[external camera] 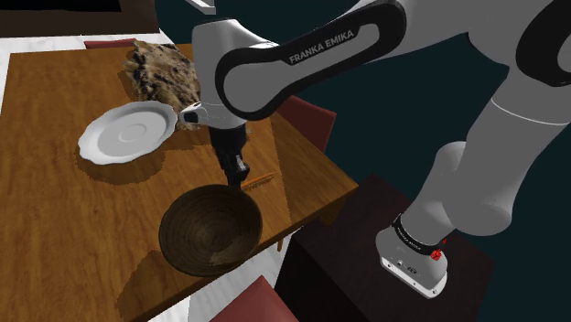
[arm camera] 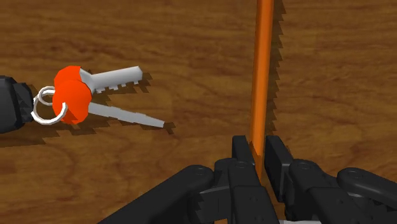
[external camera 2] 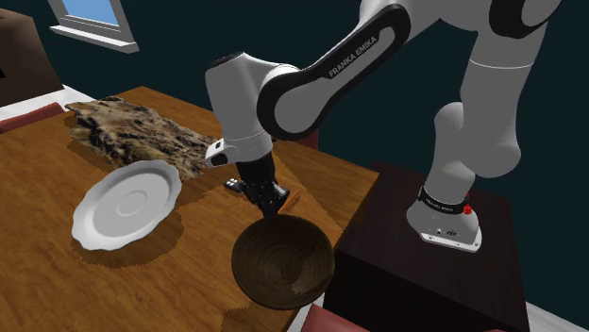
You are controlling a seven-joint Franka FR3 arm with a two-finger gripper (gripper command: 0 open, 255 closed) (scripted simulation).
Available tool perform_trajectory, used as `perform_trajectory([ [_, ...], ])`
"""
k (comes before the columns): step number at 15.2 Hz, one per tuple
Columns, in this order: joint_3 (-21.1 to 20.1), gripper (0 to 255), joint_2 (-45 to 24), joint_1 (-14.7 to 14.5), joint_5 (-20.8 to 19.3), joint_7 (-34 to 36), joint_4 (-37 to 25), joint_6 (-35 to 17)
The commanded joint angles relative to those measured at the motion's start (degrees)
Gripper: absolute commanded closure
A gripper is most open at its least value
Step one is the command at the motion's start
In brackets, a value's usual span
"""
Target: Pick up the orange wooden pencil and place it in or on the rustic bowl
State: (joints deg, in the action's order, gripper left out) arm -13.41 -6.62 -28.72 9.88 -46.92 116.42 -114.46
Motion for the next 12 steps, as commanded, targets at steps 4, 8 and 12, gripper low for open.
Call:
perform_trajectory([
  [4,0.02,255,1.4,0.1,0.11,0.33,-1.8,3.21],
  [8,0.06,255,2.46,0.19,0.17,0.64,-3.66,6.1],
  [12,0.1,255,3.34,0.27,0.2,0.98,-5.73,9.02],
])
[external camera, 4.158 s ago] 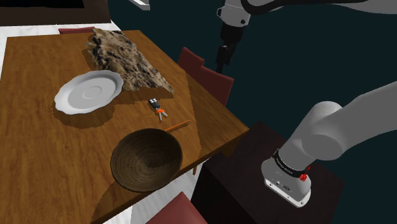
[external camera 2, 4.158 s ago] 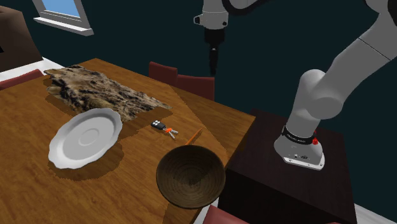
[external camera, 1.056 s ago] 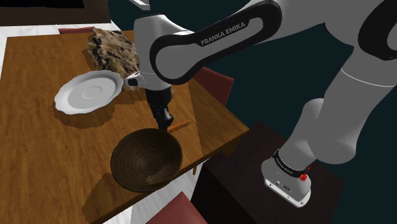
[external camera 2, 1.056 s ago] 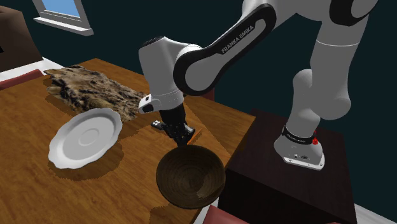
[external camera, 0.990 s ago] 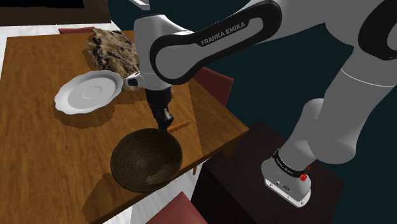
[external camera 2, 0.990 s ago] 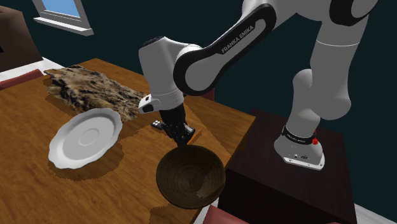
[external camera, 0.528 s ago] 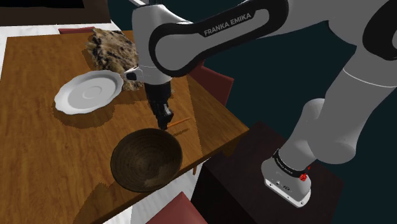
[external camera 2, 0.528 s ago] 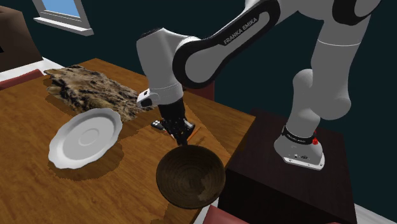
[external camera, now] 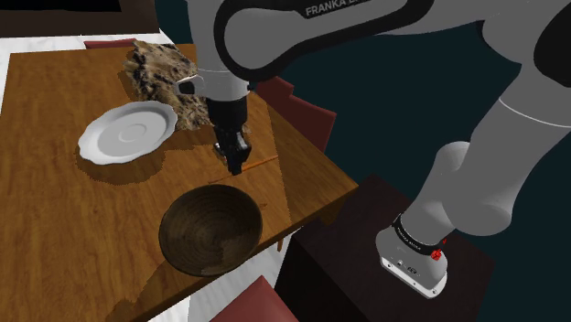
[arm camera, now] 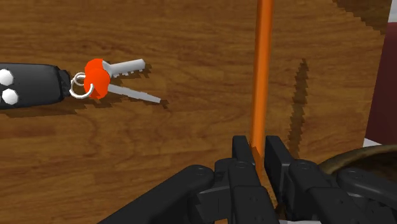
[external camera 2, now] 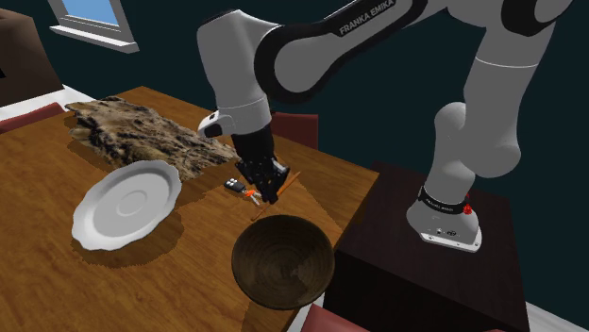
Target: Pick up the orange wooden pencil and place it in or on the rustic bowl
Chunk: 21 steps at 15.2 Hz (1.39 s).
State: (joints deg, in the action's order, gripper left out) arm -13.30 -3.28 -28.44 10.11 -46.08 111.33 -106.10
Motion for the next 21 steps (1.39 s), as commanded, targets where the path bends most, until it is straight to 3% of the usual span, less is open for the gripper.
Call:
perform_trajectory([
  [1,0.0,255,0.19,0.01,-0.02,0.23,-1.18,1.38],
  [16,0.16,255,1.58,0.22,-0.07,1.73,-10.85,12.3],
  [21,-3.1,255,-0.55,-3.33,0.15,8.65,-14.16,12.3],
])
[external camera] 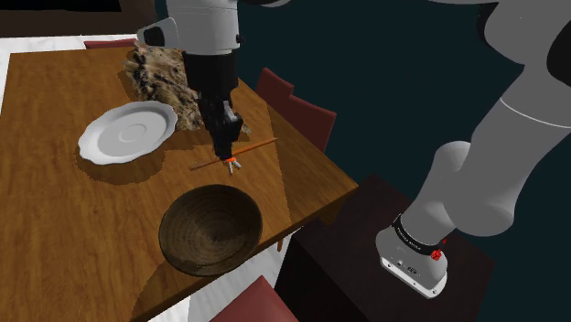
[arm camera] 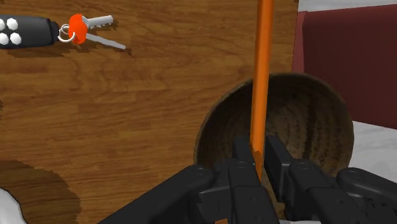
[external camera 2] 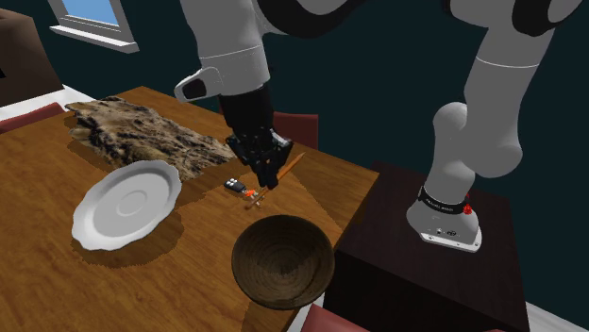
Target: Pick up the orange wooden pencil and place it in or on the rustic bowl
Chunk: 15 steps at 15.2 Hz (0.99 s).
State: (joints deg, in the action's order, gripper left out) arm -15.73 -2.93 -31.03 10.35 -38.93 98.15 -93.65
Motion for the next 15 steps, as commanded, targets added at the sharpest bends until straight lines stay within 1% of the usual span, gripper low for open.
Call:
perform_trajectory([
  [1,-1.3,255,-1.5,-1.48,-0.14,2.91,-1.86,-0.11],
  [7,-4.96,255,-6.67,-6.48,-1.37,11.81,-9.05,0.51],
  [15,-4.87,255,-6.54,-6.44,-1.21,10.7,-2.77,-5.55],
])
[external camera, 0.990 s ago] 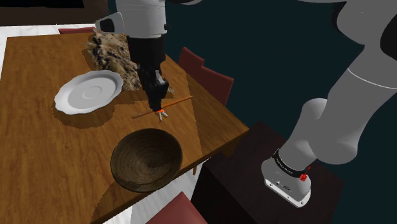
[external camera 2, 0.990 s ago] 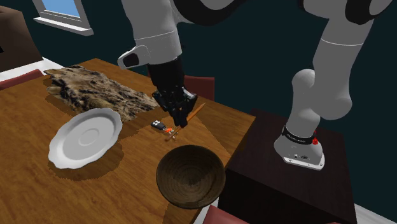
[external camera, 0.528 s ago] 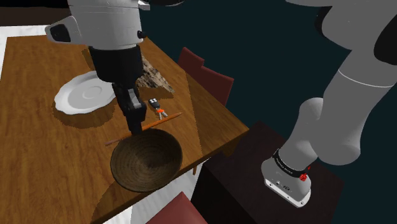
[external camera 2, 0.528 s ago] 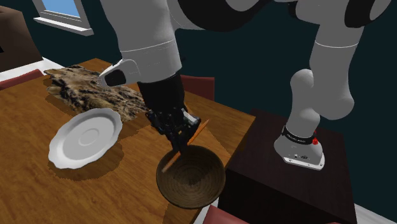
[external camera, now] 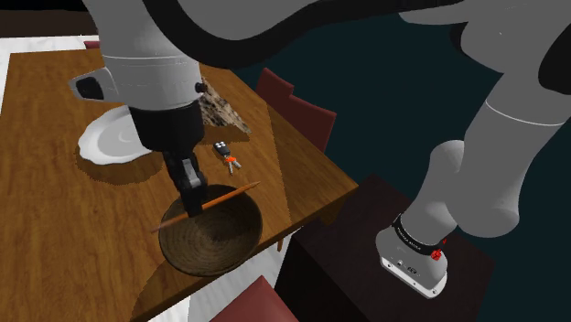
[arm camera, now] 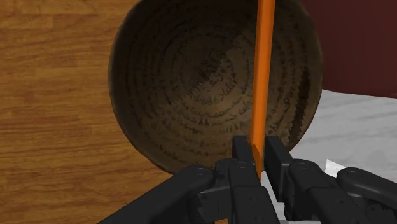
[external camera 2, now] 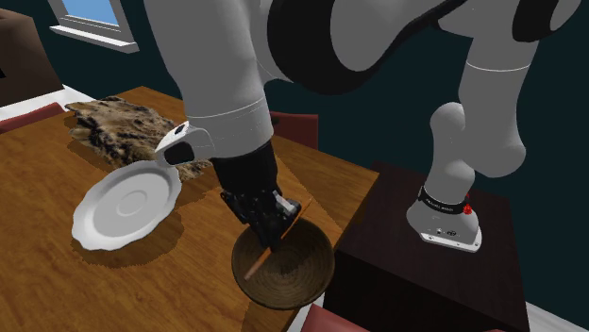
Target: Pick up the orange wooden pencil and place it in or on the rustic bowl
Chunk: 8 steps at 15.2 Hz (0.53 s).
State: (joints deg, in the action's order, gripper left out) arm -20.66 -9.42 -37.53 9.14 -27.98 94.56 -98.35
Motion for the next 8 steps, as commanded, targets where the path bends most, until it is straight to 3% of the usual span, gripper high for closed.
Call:
perform_trajectory([
  [1,0.07,255,-0.1,0.06,-0.01,-0.38,1.52,-1.59],
  [8,0.1,255,-0.79,-0.01,-0.06,-1.14,6.02,-6.7],
])
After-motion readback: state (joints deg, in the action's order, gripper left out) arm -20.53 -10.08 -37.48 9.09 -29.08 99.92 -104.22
